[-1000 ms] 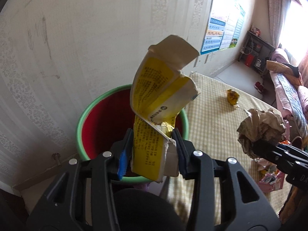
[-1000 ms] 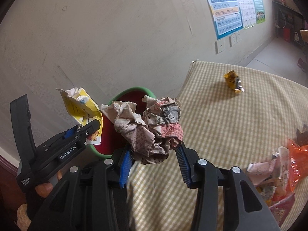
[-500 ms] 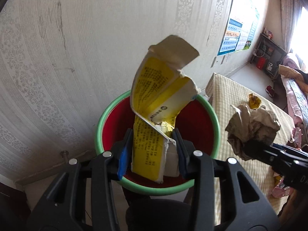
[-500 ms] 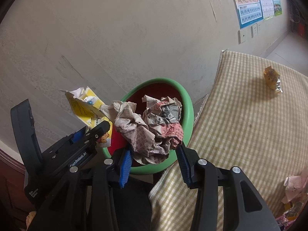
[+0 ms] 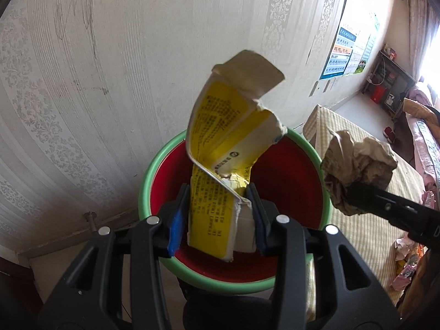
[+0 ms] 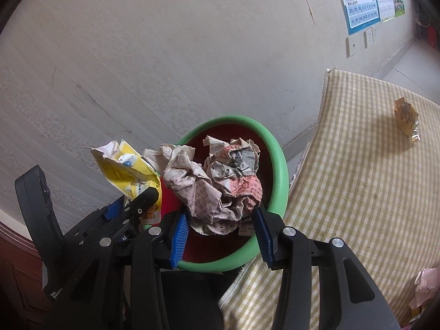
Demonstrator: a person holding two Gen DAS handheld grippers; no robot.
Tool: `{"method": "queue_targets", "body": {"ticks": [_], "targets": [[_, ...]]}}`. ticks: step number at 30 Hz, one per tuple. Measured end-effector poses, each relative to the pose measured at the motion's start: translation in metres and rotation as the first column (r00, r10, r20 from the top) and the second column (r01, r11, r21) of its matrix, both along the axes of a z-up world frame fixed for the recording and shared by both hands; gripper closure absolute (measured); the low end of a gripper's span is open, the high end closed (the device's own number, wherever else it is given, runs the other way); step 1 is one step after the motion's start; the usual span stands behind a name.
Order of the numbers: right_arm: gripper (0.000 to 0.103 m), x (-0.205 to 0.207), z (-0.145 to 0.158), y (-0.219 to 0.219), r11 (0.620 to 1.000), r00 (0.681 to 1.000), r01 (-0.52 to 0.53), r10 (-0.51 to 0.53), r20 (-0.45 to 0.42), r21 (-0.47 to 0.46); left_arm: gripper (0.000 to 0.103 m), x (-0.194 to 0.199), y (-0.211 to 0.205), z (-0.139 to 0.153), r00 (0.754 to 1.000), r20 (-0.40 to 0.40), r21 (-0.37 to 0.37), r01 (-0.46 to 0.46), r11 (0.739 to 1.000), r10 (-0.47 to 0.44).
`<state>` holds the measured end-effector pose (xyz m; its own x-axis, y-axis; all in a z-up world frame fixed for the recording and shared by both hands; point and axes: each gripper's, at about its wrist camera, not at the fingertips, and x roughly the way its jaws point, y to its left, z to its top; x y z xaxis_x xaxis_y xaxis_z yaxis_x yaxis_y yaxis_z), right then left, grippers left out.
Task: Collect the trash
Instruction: 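Carry both items over the red bin and open both tools to drop them, then grasp the pink wrapper with the right tool while the left tool grasps the yellow snack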
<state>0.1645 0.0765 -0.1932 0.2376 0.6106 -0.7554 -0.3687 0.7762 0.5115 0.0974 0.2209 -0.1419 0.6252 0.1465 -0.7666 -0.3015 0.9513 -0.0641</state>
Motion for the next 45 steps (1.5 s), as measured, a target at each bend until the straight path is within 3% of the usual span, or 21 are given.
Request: {"method": "queue_targets", "body": {"ticks": [4,5,7,8,12,19,26,34,39,44,45], "targets": [[0.059,0.005,-0.001,0.006,1.000,1.000,-0.005,0.005,0.008,0.002,0.063,0.001,0.000,-0.002,1.000,-0.004,0.005,-0.004,1.000,0.004],[0.054,0.006,-0.001,0.007,1.000,1.000,-0.003,0.003,0.012,0.007,0.063,0.002,0.000,-0.002,1.000,-0.005,0.006,-0.005,1.000,0.005],[0.044,0.006,0.001,0.007,1.000,1.000,0.005,-0.005,0.021,0.021,0.058,0.003,0.001,-0.003,1.000,-0.007,0.007,-0.010,1.000,0.010],[0.040,0.006,0.002,0.007,1.000,1.000,0.006,-0.007,0.022,0.030,0.050,0.003,0.001,-0.003,1.000,-0.007,0.004,-0.010,1.000,0.010],[0.033,0.002,0.003,-0.005,0.999,0.999,0.031,-0.032,0.028,0.034,0.043,0.000,-0.001,-0.002,1.000,-0.007,0.004,-0.006,1.000,0.006],[0.032,-0.019,0.014,-0.050,0.996,0.994,0.085,-0.086,0.066,0.018,0.039,-0.006,-0.015,0.004,1.000,-0.003,0.014,0.005,1.000,-0.005],[0.032,-0.050,0.028,-0.126,0.983,0.973,0.165,-0.149,0.175,-0.084,0.034,-0.011,-0.058,0.016,0.997,0.021,-0.002,0.079,0.997,-0.079],[0.032,-0.087,0.009,-0.225,0.925,0.950,0.300,-0.268,0.160,-0.234,0.032,-0.014,-0.127,0.005,0.973,-0.019,-0.051,0.230,0.972,-0.231],[0.032,-0.122,-0.008,-0.254,0.936,0.963,0.267,-0.251,0.096,-0.231,0.032,-0.009,-0.154,-0.005,0.958,-0.053,-0.085,0.277,0.957,-0.282],[0.032,-0.126,-0.032,-0.241,0.941,0.988,0.154,-0.147,0.044,-0.300,0.032,-0.007,-0.163,-0.014,0.958,-0.083,-0.086,0.268,0.960,-0.275],[0.038,-0.126,-0.037,-0.235,0.935,0.992,0.126,-0.119,0.040,-0.331,0.032,-0.007,-0.163,-0.014,0.959,-0.088,-0.081,0.264,0.961,-0.271]]}}
